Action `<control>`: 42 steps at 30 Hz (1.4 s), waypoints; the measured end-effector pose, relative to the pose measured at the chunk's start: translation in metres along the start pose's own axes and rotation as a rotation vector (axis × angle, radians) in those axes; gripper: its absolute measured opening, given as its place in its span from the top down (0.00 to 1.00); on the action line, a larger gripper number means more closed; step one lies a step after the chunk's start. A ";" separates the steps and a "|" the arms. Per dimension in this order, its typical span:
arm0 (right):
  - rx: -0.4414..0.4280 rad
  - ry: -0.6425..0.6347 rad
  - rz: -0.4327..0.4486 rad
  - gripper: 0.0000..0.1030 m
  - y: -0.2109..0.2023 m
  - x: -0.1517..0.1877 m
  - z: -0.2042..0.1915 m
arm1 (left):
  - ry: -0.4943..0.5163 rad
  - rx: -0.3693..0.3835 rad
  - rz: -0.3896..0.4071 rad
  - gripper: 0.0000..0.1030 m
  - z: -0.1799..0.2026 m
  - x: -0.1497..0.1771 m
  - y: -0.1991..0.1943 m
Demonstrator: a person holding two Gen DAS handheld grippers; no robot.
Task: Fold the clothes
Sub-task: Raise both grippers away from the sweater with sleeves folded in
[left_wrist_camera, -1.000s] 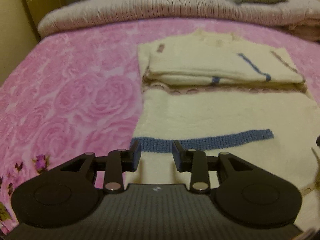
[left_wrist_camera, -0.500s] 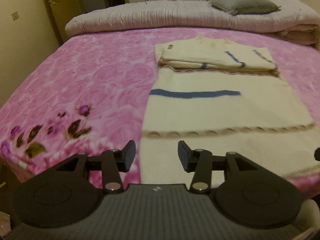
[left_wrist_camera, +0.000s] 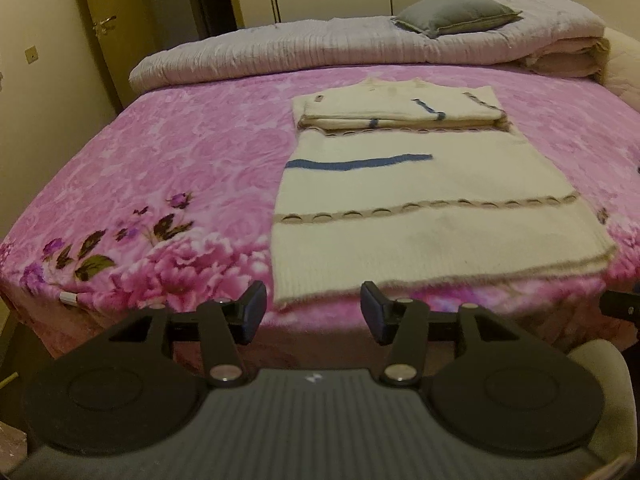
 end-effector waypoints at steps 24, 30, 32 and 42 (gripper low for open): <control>0.016 -0.071 0.105 0.44 -0.023 -0.018 -0.004 | 0.017 0.002 0.040 0.48 0.005 0.001 -0.015; 0.018 -0.078 0.084 0.44 -0.010 -0.028 -0.005 | -0.004 -0.025 0.005 0.48 -0.010 -0.003 0.003; 0.023 -0.071 0.080 0.44 -0.005 -0.032 -0.005 | 0.000 -0.032 0.001 0.47 -0.013 -0.005 0.008; 0.047 -0.068 0.040 0.44 0.025 -0.048 0.001 | -0.029 -0.038 -0.066 0.47 -0.030 -0.006 0.042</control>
Point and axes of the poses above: each gripper's, at about its wrist camera, not at the fingertips, and y roughly the way its jaws point, z to its right, x to its underside, the point moved 9 cm from there along y, roughly the way its jaws point, and after that the axes turned 9 degrees about y, right-handed, at the moved point
